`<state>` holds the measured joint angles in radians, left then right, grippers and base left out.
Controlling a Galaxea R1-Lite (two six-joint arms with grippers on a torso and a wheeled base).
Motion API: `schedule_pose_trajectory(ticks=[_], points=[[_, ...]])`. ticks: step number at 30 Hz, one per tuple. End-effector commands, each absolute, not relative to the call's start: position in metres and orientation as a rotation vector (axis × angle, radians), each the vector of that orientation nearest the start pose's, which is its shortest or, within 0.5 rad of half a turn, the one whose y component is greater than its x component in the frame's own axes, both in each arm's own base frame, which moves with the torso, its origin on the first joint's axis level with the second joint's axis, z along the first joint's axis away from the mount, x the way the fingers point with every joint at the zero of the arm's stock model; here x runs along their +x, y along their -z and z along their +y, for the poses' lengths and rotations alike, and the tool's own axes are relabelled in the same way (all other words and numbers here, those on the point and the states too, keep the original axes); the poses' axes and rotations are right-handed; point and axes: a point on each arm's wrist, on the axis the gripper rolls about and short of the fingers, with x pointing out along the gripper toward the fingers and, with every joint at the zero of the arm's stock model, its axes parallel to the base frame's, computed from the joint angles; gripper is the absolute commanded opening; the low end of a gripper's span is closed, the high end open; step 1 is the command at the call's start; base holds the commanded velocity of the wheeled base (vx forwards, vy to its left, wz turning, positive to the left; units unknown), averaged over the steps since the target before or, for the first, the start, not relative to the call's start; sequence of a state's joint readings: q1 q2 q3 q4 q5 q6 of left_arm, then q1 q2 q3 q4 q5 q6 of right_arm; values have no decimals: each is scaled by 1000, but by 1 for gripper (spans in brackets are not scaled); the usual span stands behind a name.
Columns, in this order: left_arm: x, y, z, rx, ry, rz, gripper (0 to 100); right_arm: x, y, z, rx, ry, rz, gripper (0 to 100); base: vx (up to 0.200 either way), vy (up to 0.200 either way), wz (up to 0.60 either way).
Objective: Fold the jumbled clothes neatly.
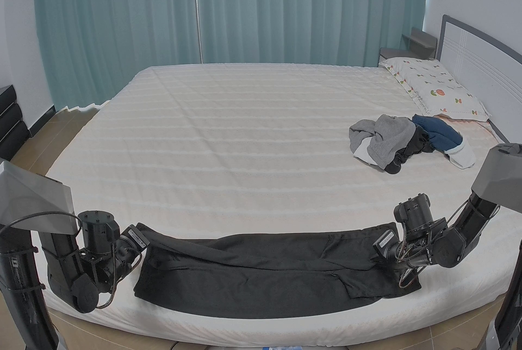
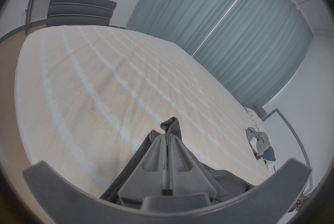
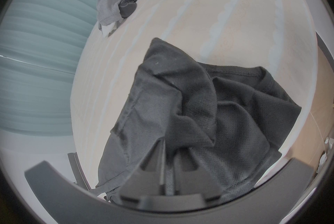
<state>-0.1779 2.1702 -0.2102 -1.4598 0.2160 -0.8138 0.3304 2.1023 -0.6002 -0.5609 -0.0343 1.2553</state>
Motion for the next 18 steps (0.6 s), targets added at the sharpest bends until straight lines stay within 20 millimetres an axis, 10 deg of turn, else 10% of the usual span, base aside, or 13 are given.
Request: schedule_pose_trajectory(ticks=[1, 13, 18], points=[[260, -11, -42, -701, -227, 432, 0, 284, -17, 96, 997, 317, 923, 0, 0, 0, 0], [313, -46, -38, -663, -164, 192, 0, 342, -96, 76, 1114, 166, 570, 0, 0, 0, 0], [309, -47, -37, -662, -166, 194, 0, 334, -87, 75, 1037, 148, 584, 0, 0, 0, 0]])
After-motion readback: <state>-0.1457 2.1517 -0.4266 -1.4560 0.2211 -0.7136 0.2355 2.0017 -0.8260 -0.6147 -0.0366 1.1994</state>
